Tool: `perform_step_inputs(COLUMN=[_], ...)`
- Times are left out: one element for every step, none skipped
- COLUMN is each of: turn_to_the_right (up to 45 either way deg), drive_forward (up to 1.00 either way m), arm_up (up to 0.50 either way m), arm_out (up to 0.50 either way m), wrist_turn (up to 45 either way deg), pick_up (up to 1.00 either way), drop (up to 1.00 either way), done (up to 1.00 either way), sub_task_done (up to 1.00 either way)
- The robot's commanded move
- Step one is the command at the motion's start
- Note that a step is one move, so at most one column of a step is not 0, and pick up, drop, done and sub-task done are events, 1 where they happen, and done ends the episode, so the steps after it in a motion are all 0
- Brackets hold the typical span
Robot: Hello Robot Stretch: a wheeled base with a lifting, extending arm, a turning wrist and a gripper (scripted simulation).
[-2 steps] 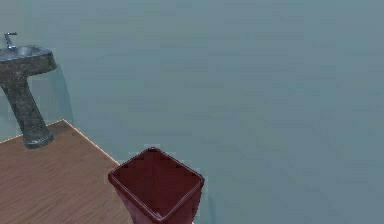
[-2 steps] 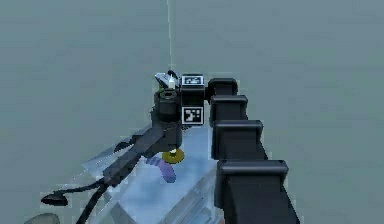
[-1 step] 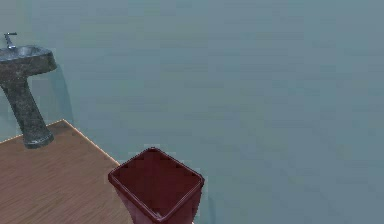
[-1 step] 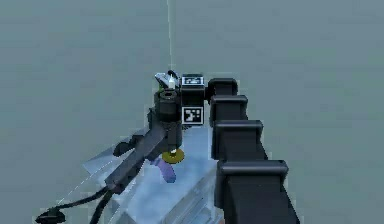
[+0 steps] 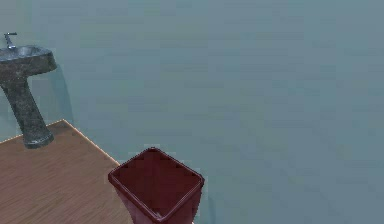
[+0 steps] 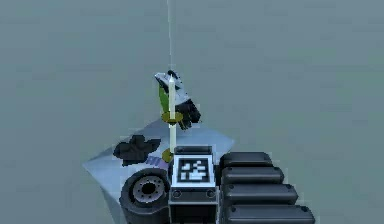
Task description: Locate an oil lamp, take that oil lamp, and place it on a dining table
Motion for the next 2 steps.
perform_step_inputs(turn_to_the_right=[-45.0, -45.0], drive_forward=[0.0, 0.0], arm_up=[0.0, 0.0], arm_out=[0.0, 0.0], wrist_turn=[0.0, 0.0], pick_up=[0.0, 0.0], drop=[0.0, 0.0], done=[0.0, 0.0], sub_task_done=[0.0, 0.0])
